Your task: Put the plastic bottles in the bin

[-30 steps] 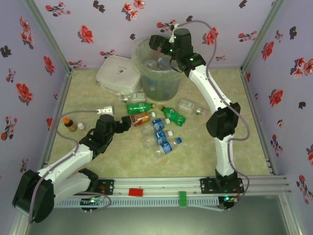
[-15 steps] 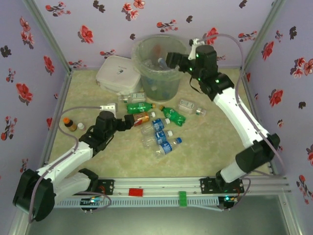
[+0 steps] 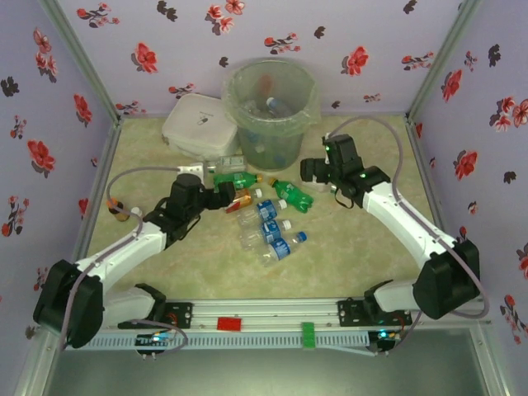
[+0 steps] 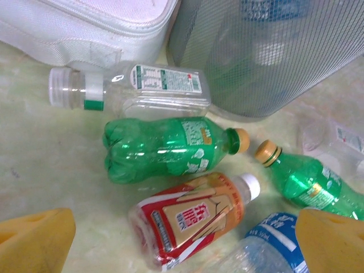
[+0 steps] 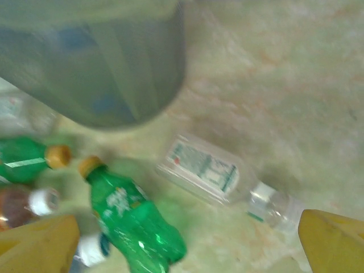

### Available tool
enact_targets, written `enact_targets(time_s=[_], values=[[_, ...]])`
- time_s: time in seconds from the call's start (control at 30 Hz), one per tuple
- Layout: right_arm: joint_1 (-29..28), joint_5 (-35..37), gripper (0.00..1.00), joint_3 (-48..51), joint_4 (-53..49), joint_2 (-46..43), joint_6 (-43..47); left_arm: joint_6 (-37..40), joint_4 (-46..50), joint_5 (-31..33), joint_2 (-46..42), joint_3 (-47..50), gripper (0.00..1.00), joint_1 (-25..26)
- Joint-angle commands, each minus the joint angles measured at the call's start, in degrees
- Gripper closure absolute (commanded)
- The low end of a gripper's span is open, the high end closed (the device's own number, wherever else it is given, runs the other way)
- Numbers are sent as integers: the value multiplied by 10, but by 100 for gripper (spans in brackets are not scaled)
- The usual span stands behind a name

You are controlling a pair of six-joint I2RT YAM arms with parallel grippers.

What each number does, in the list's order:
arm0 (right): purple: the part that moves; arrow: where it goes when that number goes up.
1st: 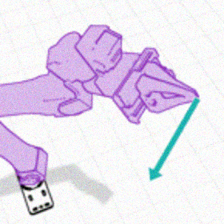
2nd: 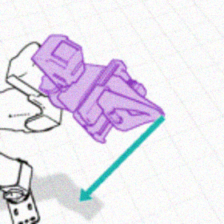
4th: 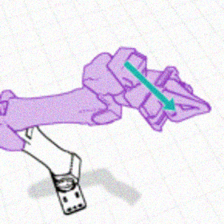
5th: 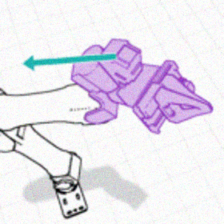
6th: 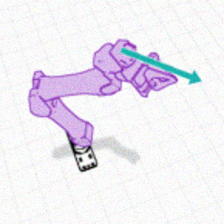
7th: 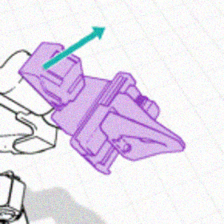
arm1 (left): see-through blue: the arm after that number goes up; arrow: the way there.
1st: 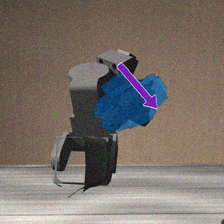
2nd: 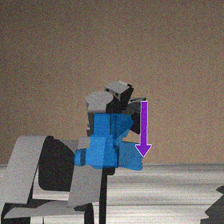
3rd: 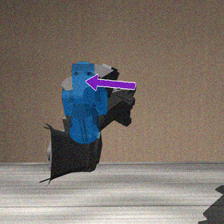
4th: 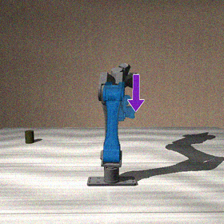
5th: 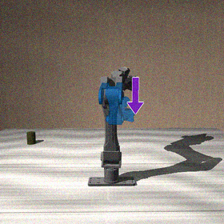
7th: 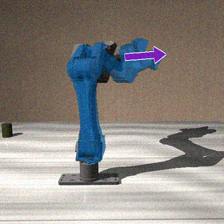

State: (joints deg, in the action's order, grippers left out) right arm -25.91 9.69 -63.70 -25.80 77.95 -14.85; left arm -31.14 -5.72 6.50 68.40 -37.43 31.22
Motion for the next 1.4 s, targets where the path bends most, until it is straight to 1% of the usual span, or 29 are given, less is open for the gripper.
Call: enact_targets(time_s=[0.0,0.23,0.43,0.6,0.77,1.03,1.37], values=[[10,31,0,3,-5,39,36,-20,-23,-7,18,-28,0,4],[32,8,0,-52,-8,161,101,-28,-24,-8,31,-38,0,9],[57,-60,0,-111,-3,244,141,-31,-17,-5,26,-30,0,9],[59,-79,0,-162,-41,306,177,-30,-17,7,14,-16,0,8],[59,-86,0,-160,-37,326,187,-30,-22,17,5,-2,0,8],[59,-110,0,-134,-29,324,184,-24,-31,17,12,-3,0,8],[59,-99,1,-114,-19,331,170,-24,-33,18,13,2,0,8]])
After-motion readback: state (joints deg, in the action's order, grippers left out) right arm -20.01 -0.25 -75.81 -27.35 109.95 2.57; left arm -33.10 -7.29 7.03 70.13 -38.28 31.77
